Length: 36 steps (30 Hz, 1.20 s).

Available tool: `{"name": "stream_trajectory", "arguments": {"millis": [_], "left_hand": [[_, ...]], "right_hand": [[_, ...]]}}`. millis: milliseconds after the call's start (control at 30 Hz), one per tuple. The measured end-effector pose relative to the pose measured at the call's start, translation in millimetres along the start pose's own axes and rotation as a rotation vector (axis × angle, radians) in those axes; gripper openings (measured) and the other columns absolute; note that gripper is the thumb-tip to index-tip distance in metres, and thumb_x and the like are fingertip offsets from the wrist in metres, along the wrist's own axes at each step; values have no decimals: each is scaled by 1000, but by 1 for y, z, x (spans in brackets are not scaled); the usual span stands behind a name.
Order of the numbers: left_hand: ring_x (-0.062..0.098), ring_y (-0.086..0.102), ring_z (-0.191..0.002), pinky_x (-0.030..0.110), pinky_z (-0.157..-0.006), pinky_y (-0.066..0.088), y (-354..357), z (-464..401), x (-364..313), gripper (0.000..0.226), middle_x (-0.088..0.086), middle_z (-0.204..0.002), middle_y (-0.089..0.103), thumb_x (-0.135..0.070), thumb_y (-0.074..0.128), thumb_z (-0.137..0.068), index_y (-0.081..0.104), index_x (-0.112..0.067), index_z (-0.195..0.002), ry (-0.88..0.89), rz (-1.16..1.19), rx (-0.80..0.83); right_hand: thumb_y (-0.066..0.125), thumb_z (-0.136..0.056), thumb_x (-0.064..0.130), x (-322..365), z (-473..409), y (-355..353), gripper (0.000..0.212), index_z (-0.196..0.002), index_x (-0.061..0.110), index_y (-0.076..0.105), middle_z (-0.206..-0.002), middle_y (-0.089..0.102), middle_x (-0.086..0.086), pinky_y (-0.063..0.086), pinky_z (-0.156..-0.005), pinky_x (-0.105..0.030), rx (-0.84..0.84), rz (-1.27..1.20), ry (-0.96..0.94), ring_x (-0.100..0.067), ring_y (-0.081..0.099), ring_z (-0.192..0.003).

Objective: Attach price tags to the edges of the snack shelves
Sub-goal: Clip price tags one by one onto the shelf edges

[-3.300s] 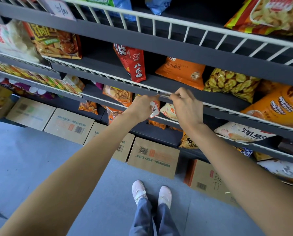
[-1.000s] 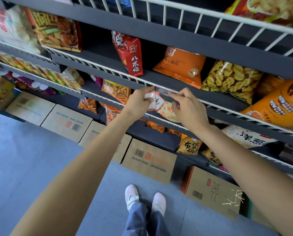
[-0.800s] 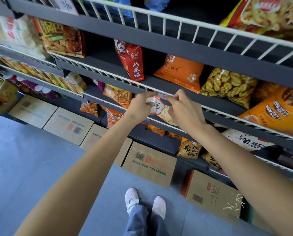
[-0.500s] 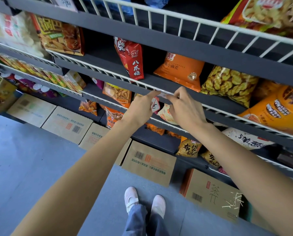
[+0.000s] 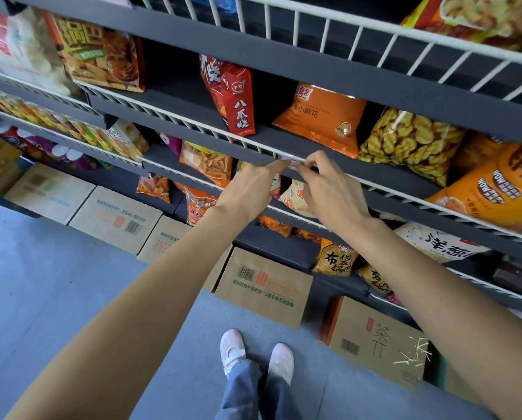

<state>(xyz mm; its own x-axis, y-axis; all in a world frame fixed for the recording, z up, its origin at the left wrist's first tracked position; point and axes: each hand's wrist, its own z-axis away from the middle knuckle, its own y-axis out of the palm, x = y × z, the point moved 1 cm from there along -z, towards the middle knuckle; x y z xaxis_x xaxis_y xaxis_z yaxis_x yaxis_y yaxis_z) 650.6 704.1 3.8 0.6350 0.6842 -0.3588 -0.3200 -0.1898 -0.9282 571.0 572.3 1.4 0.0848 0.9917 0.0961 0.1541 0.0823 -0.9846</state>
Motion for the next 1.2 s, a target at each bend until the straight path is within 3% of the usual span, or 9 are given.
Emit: {"name": "stream_trajectory", "arguments": {"millis": [367, 500, 567, 700, 767, 900, 967, 1067, 1200], "left_hand": [[20, 43, -49, 26, -43, 36, 2, -4, 2, 75, 5, -60, 39, 14, 40, -82, 30, -26, -144, -19, 26, -31], [14, 38, -48, 28, -49, 41, 4, -3, 4, 71, 3, -59, 41, 15, 40, -82, 35, -23, -143, -7, 134, -45], [14, 43, -52, 28, -54, 47, 3, 0, 6, 65, 8, -68, 53, 12, 39, -86, 39, -21, -141, -17, 214, -55], [14, 53, -62, 11, -60, 41, 2, 4, 11, 51, 13, -89, 62, 5, 38, -92, 44, -18, -137, -76, 365, -106], [23, 59, -83, 24, -75, 45, 0, 4, 12, 43, 14, -107, 64, 0, 40, -94, 45, -16, -134, -124, 455, -140], [22, 53, -82, 36, -70, 45, -3, 4, 13, 35, 11, -101, 58, -11, 43, -98, 43, -7, -132, -324, 655, -120], [27, 62, -90, 38, -77, 53, -8, 8, 11, 32, 14, -105, 62, -11, 44, -97, 46, -1, -128, -392, 844, -117], [17, 64, -91, 27, -80, 57, -20, 17, 11, 16, 8, -100, 63, -7, 46, -96, 51, 0, -110, -430, 1094, -87], [29, 63, -100, 48, -90, 52, -40, 26, 29, 23, 16, -106, 65, -24, 53, -88, 55, -9, -105, -388, 1018, -58]], "right_hand": [[59, -86, 7, 0, 3, 11, 38, -124, 9, 59, -102, 60, -8, 34, -47, -22, -123, -53, 52, -22, 61, -82], [54, -92, 18, -3, -3, 5, 27, -118, 14, 62, -107, 59, -3, 34, -54, -22, -193, -161, 172, -19, 61, -84], [56, -92, 23, -6, -10, 2, 27, -118, 17, 62, -110, 57, -2, 36, -58, -23, -192, -176, 216, -17, 60, -86], [60, -90, 28, -8, -27, -3, 22, -108, 17, 65, -107, 59, -3, 44, -62, -30, -103, -121, 220, -20, 58, -94], [61, -89, 27, -6, -31, -3, 19, -103, 13, 66, -104, 59, -5, 46, -61, -31, -91, -74, 198, -22, 59, -91], [59, -90, 25, -2, -28, -6, 24, -111, 14, 65, -108, 57, -5, 45, -63, -31, -77, -63, 222, -21, 56, -98], [55, -93, 26, 5, -24, -10, 30, -121, 17, 61, -113, 55, -2, 43, -69, -26, -88, -190, 229, -15, 52, -104], [51, -95, 26, 22, -25, -23, 26, -114, 14, 66, -109, 64, -1, 39, -69, -10, -13, -631, 237, -4, 55, -91], [58, -91, 12, 45, -38, -40, 16, -98, 16, 72, -92, 68, 9, 42, -71, -3, 47, -873, 270, 2, 60, -84]]}}
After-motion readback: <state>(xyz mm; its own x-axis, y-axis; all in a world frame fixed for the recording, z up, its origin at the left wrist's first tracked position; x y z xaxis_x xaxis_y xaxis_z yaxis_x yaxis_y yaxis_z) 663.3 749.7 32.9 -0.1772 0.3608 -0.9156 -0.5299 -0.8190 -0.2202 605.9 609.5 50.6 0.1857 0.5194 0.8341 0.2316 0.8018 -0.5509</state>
